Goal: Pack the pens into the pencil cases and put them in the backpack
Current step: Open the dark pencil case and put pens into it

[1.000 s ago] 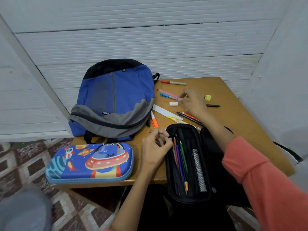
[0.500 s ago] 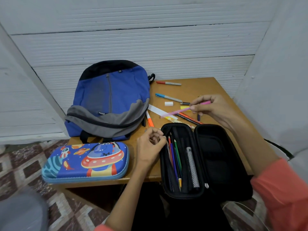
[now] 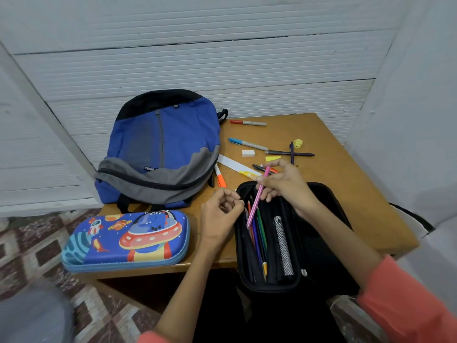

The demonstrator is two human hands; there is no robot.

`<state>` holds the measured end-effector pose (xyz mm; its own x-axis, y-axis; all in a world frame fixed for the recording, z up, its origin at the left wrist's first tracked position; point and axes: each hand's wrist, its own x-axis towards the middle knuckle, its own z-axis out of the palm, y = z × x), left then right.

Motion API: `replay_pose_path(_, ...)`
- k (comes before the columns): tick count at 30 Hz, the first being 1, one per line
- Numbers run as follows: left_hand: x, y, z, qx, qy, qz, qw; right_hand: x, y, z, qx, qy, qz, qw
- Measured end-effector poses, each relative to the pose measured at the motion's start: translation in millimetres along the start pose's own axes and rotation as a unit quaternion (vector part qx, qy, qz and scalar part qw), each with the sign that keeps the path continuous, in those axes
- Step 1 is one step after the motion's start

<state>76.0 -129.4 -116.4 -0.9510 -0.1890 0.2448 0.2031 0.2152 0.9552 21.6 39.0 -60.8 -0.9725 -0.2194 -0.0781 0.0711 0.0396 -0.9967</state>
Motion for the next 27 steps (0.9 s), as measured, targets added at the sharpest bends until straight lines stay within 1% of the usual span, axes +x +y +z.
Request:
replay_pose_path(3, 0, -1, -1, 0.005, -0.003, 0.004, 1.0, -5, 3, 10, -0.032, -0.029, 0.014, 0.999)
replay_pose_path(7, 0, -2, -2, 0.01, -0.006, 0.006, 1.0, -13, 6, 17, -0.132, -0.09, 0.017, 0.987)
replay_pose_path(12, -1, -3, -2, 0.004, -0.006, 0.001, 1.0, -12, 8, 13, -0.201, -0.074, 0.008, 0.977)
replay_pose_path(17, -1, -1, -2, -0.002, -0.014, 0.011, 1.0, -13, 9, 16, -0.221, -0.076, -0.001, 0.972)
replay_pose_path(23, 0, -2, -2, -0.008, -0.011, 0.007, 1.0, -10, 13, 22, -0.278, -0.049, -0.016, 0.959)
replay_pose_path(27, 0, -3, -3, -0.009, -0.009, 0.012, 1.0, -9, 14, 24, -0.336, -0.052, -0.039, 0.939)
